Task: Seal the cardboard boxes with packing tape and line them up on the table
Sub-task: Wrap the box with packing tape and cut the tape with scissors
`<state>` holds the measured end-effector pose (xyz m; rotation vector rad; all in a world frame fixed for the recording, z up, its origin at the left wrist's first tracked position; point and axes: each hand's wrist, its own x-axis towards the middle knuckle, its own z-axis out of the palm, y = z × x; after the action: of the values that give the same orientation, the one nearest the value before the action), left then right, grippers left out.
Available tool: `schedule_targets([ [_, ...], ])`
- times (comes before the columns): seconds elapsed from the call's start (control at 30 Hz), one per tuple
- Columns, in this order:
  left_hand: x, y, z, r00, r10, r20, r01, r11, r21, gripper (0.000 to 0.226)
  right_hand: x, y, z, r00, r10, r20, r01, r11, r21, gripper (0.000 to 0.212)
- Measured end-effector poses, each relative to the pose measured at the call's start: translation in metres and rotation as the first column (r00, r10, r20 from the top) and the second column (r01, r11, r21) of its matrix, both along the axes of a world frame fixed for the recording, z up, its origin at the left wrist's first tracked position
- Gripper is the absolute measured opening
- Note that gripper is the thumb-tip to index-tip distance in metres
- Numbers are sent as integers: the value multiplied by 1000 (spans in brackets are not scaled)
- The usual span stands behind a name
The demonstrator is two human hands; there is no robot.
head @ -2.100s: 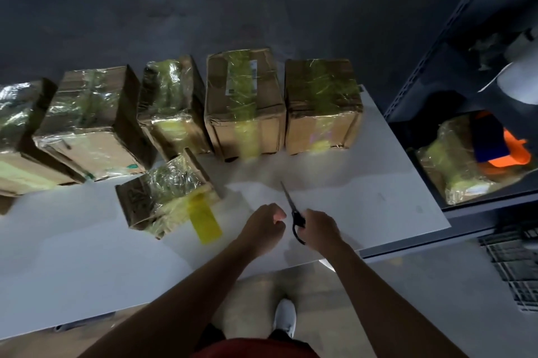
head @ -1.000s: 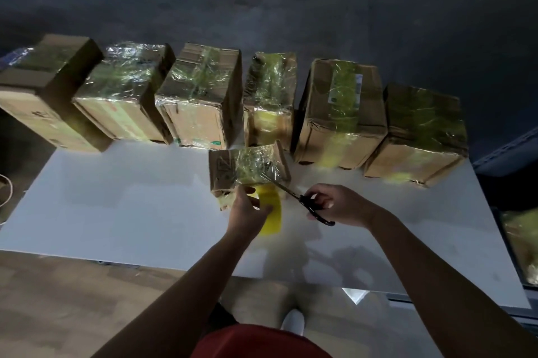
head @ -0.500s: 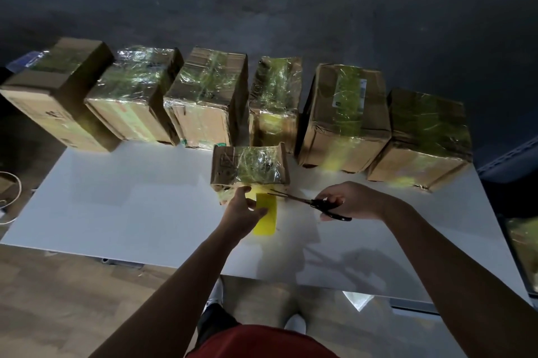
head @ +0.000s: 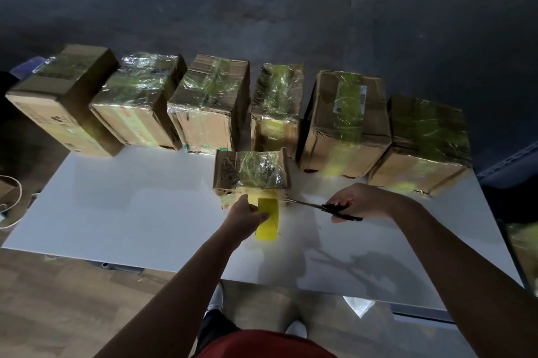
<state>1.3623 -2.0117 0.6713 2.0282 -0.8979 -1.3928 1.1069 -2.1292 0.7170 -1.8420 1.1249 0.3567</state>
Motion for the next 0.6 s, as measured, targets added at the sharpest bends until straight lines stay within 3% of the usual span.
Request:
schedule_targets([
  [0.07,1,0,2,1000,-11,-7,11,1000,12,33,6,0,0,1000,3,-1,-3,1000,2,28],
  [0.23,3,-1,1,1000,-24,-18,25,999,25,68,32,-8,3,993,112,-35,-113,993,-28,22],
  [0.3,4,-1,2,999,-22,-25,23,999,34,70,41,-10,6,990,138,-41,-138,990,-8,14],
  [0.43,3,0,5,999,-32,-25,33,999,41,70,55,-16,5,988,142,-62,-142,990,9,20],
  [0.6,3,1,6,999,-36,-7,36,998,51,66,61,-20,2,983,171,-73,-170,985,23,11],
])
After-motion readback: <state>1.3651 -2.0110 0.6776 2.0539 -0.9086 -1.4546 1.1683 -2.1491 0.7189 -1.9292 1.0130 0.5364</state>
